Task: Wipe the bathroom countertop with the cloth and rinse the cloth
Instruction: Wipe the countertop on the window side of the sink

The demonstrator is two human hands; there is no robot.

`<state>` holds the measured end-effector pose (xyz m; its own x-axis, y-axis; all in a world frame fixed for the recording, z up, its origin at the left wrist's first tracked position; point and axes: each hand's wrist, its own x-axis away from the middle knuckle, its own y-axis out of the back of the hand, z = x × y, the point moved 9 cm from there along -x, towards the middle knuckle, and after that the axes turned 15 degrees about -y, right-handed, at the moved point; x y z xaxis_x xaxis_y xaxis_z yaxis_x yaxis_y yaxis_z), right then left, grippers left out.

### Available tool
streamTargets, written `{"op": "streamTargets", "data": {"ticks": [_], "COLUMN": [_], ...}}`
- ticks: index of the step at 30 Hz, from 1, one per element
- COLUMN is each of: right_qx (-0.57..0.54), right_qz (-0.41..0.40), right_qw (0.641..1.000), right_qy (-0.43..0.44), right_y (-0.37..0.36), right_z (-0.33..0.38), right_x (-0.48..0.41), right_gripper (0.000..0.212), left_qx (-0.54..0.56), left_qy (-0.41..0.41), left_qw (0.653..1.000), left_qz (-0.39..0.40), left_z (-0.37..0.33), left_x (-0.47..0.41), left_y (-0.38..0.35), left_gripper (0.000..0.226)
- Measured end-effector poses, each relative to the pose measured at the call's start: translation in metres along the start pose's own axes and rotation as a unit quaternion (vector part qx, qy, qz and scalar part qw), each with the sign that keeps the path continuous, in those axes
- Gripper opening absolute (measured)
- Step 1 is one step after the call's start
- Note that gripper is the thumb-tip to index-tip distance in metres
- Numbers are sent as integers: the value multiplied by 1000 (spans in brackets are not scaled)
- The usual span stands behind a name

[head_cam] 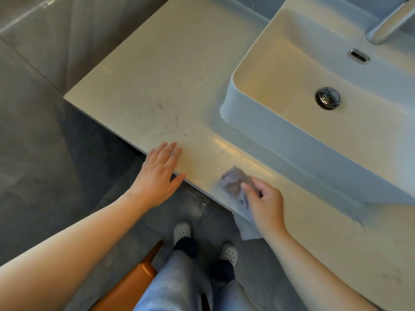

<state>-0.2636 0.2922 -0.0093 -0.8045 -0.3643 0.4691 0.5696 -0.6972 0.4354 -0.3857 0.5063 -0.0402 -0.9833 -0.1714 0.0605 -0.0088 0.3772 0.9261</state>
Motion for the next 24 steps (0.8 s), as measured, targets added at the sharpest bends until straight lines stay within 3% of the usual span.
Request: {"op": "streamTargets", "data": {"ticks": [3,5,9,13,24], "right_qx": [15,93,183,160,109], "right_qz": [-136,-169,-170,-211,-159], "right_qw": [989,975,962,959,976], "right_qy": [59,106,112,102,100], "right_y": [25,24,-5,-16,-35], "right_z": [30,44,45,45,39], "right_x": [-32,-59,-94,-95,-81], "right_gripper": [28,30,32,31,31], "left_qx": [-12,-25,-49,-70,-72], "left_qy": [34,40,31,24,23], "left_qw": [999,998,996,995,995], "left_qz": [20,41,65,63,68], "left_z": [16,23,28,30,32], "left_x": [-2,-4,-4,-2,-2], "left_y": [-1,-5,-11,-17,-25], "left_gripper": [77,80,81,84,84]}}
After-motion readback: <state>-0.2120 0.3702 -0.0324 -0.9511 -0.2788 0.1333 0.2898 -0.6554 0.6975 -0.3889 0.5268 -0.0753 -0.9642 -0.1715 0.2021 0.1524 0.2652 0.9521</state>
